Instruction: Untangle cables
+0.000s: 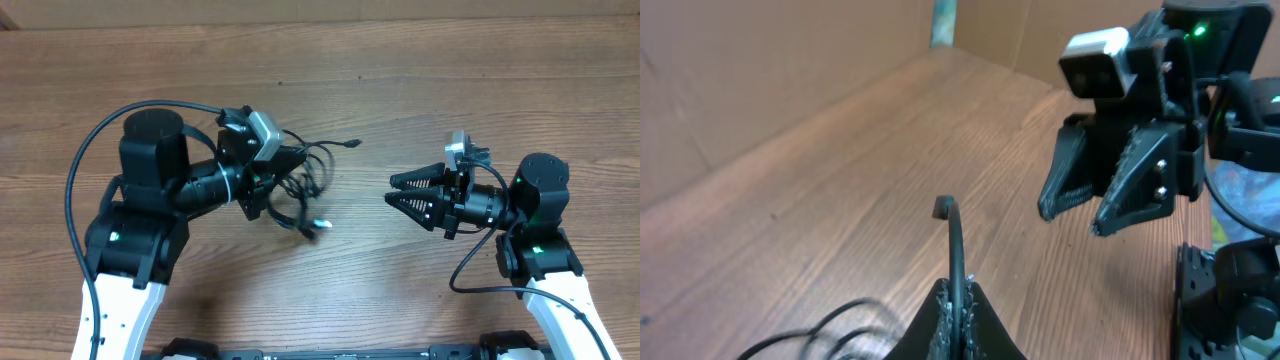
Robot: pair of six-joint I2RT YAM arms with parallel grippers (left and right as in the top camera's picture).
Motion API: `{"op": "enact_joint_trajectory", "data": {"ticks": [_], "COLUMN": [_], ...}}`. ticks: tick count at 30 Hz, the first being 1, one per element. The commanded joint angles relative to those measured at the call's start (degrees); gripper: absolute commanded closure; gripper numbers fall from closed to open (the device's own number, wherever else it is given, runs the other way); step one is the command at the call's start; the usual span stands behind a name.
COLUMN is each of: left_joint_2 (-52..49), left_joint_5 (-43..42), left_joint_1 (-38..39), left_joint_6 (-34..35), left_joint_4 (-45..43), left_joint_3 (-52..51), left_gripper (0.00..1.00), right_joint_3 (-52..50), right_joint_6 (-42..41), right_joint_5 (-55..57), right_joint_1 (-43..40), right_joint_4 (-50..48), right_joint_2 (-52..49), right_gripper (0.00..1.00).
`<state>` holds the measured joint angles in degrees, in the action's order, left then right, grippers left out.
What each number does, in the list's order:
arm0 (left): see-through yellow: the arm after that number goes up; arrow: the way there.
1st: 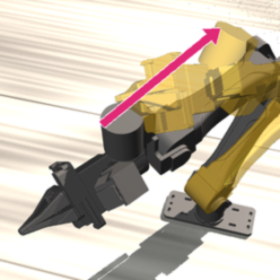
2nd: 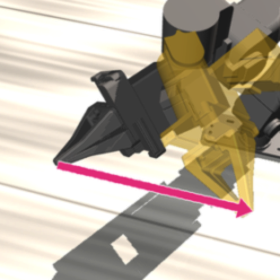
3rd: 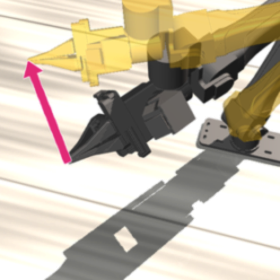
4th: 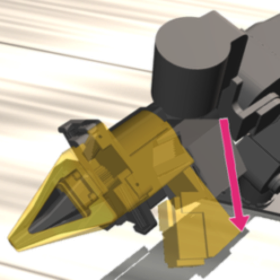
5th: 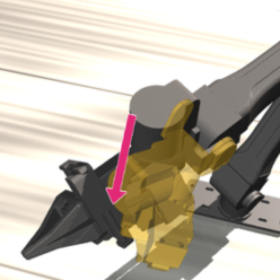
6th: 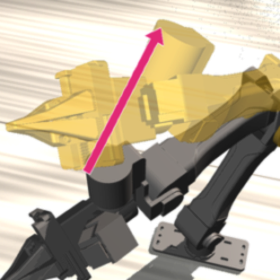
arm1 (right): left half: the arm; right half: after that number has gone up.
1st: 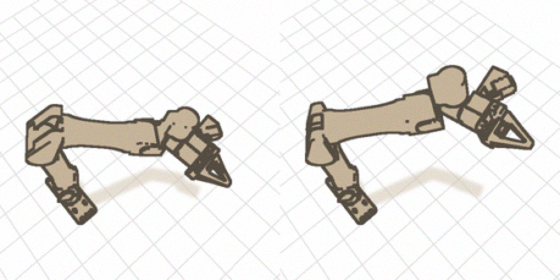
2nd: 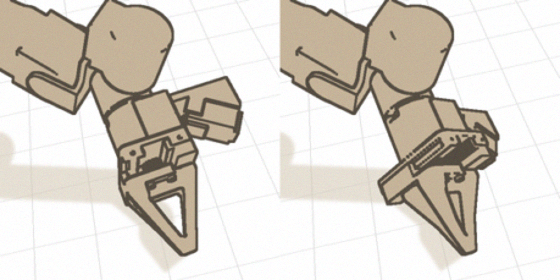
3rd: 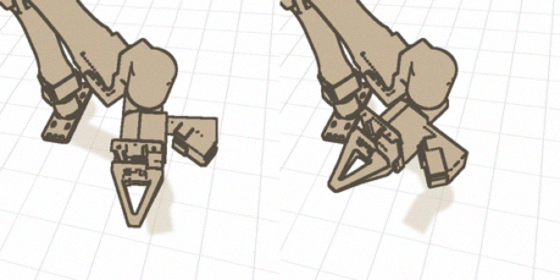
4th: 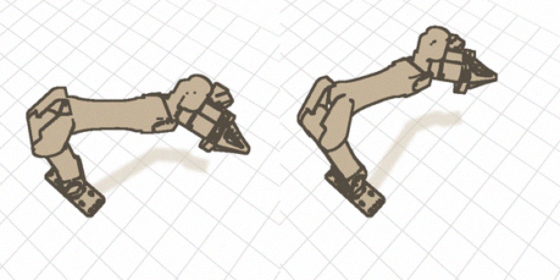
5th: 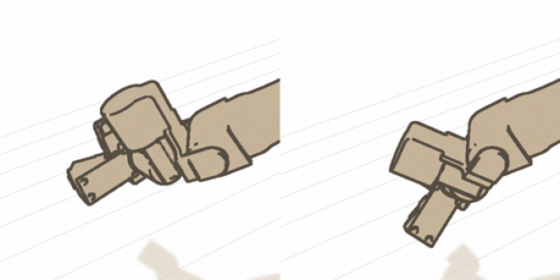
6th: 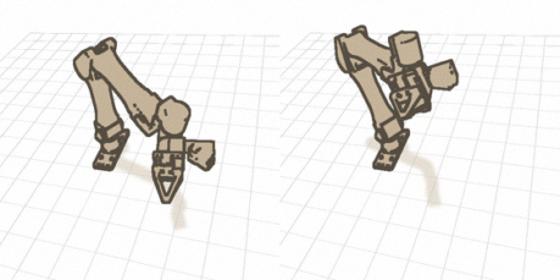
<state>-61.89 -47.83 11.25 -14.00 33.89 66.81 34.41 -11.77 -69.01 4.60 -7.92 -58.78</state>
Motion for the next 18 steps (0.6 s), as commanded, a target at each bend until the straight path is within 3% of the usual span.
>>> {"op": "enact_joint_trajectory", "data": {"ticks": [1,6,12,15,18], "left_joint_2": [-3.63,-10.4,-25.57,-32.06,-36.33], "left_joint_5": [-1.33,0.28,4.83,6.54,14.01], "left_joint_1": [0.76,2.14,2.82,2.8,2.8], "left_joint_6": [0.5,1.36,1.7,5.42,11.93], "left_joint_4": [0.0,0.96,2.86,2.75,3.52], "left_joint_3": [0.83,0.83,0.83,0.83,0.83], "left_gripper": [0.96,0.96,0.96,0.96,0.96], "right_joint_3": [1.22,1.22,1.22,1.22,1.22], "right_joint_6": [0.17,0.17,0.2,0.2,0.2], "right_joint_5": [-0.04,-0.04,-0.02,-0.02,-0.02], "right_joint_1": [0.22,0.22,0.22,0.22,0.22], "right_joint_4": [-0.13,-0.11,1.11,1.14,1.14], "right_joint_2": [-0.02,-0.02,-0.02,-0.02,-0.02], "right_gripper": [0.62,0.62,0.62,0.62,0.62]}}
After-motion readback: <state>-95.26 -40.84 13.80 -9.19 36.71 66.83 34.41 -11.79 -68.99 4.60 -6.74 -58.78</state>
